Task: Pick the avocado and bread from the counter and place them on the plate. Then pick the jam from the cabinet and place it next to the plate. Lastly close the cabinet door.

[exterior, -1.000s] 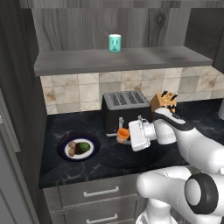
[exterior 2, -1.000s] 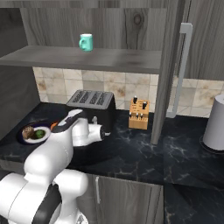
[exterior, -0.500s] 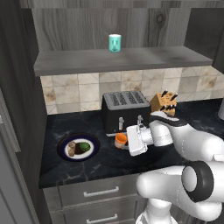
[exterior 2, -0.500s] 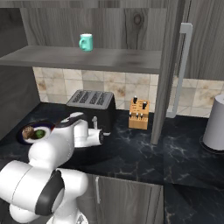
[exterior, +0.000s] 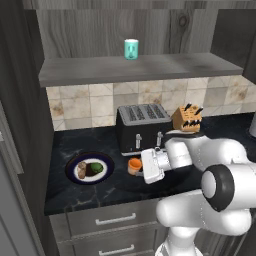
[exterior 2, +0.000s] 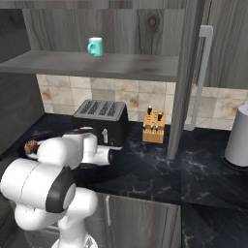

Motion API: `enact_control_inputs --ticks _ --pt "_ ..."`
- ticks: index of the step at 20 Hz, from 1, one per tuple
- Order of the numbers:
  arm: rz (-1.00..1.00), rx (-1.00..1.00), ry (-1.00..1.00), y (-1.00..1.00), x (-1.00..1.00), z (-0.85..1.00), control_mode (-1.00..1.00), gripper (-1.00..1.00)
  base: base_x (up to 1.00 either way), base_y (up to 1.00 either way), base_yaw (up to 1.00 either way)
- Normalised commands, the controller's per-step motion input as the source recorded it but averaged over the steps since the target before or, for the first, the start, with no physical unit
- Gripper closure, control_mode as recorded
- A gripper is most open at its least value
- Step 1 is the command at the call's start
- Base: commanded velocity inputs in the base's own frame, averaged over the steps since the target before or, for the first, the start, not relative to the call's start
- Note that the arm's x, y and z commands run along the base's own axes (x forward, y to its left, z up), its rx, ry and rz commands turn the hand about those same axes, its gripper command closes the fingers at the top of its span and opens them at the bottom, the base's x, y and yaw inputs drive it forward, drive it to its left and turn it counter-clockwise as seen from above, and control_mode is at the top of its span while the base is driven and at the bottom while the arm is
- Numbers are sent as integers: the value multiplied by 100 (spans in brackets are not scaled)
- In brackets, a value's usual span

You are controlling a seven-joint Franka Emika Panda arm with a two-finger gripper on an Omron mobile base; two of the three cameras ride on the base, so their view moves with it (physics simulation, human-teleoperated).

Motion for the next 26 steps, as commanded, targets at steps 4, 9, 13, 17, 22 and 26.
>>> enact_control_inputs --ticks 4,9,13,17,22,26 --pt "0 0 0 18 0 -26 -100 100 0 0 0" --pt "0 0 0 16 0 -23 -100 100 0 0 0" --pt "0 0 0 9 0 -19 -100 100 0 0 0" --pt "0 0 0 9 0 -16 -100 100 0 0 0" --pt "0 0 0 9 1 -10 -100 100 0 0 0" --pt "0 0 0 11 5 -6 -100 100 0 0 0"
